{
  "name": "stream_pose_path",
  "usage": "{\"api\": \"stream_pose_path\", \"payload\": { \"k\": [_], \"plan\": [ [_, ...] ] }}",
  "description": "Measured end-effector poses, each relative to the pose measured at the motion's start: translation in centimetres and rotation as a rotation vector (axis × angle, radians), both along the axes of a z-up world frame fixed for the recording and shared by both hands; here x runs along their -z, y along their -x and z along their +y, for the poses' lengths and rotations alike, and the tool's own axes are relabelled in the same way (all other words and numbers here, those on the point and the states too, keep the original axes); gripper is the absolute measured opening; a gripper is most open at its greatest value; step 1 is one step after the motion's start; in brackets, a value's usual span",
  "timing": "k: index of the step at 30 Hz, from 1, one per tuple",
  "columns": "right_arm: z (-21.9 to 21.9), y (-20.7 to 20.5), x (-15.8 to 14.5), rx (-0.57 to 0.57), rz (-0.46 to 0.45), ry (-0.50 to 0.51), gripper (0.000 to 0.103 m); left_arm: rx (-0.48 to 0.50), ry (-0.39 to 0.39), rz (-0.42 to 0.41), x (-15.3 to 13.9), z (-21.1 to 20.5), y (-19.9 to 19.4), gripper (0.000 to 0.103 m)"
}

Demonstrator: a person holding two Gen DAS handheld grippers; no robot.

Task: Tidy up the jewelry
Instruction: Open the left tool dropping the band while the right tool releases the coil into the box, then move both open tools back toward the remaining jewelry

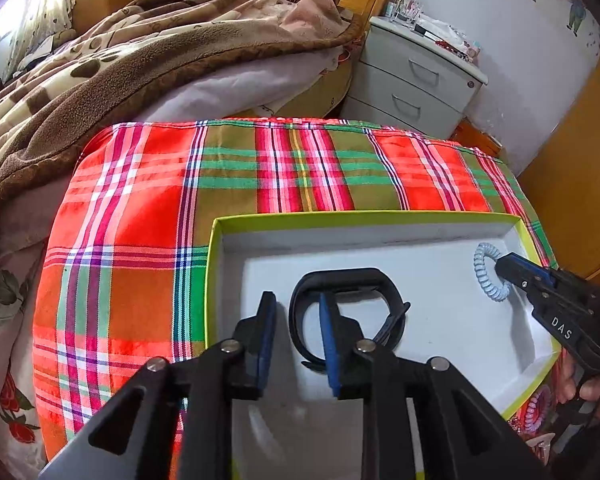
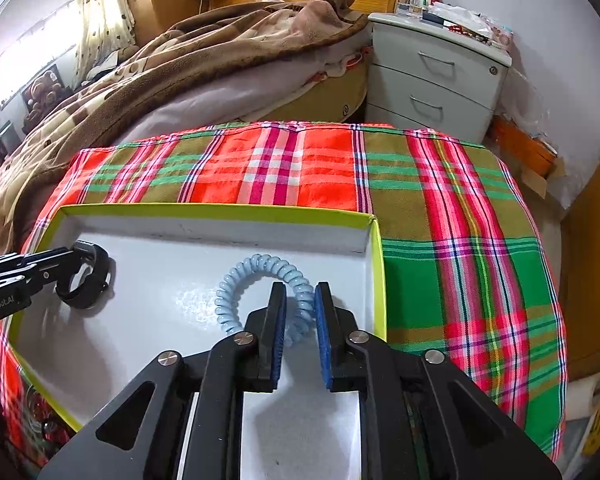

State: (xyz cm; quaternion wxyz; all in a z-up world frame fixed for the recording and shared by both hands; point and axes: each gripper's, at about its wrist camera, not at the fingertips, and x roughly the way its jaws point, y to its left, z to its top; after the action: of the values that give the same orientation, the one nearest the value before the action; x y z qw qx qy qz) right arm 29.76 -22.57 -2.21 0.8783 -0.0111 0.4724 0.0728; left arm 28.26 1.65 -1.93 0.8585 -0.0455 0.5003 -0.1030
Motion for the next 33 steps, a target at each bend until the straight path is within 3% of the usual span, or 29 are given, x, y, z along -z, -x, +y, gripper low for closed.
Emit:
{"api": "stream_pose_path", "payload": {
  "k": [6,13,14,16,23,33],
  "plan": [
    [-0.2,0.8,-0.8,0.001,-0.021,-0.020,0.021,0.001,0.014,-0.011,-0.8,0.3,0.7,0.038],
    [-0.7,3.3,-2.9,-0.006,-0.071,-0.058,0.023,0.004,0.023,-0.050,-2.6,0.8,3.1,0.041],
    [-0.8,4.0,-3.2,-0.012,-0.078,-0.065,0.026,0.005,0.035,-0.053,-2.8,1.0,3.7,0.041],
    [-0.8,5.1,-3.7,-0.028,-0.090,-0.079,0.041,0.002,0.034,-0.063,-3.3,1.3,4.6,0.043],
    [-1.1,10.4,-4.8,-0.070,-0.130,-0.121,0.042,0.000,0.085,-0.091,-4.0,2.6,8.7,0.045],
    [-1.7,15.9,-3.5,-0.141,-0.132,-0.153,0.042,-0.037,0.151,-0.024,-1.8,5.1,14.2,0.048]
  ]
}}
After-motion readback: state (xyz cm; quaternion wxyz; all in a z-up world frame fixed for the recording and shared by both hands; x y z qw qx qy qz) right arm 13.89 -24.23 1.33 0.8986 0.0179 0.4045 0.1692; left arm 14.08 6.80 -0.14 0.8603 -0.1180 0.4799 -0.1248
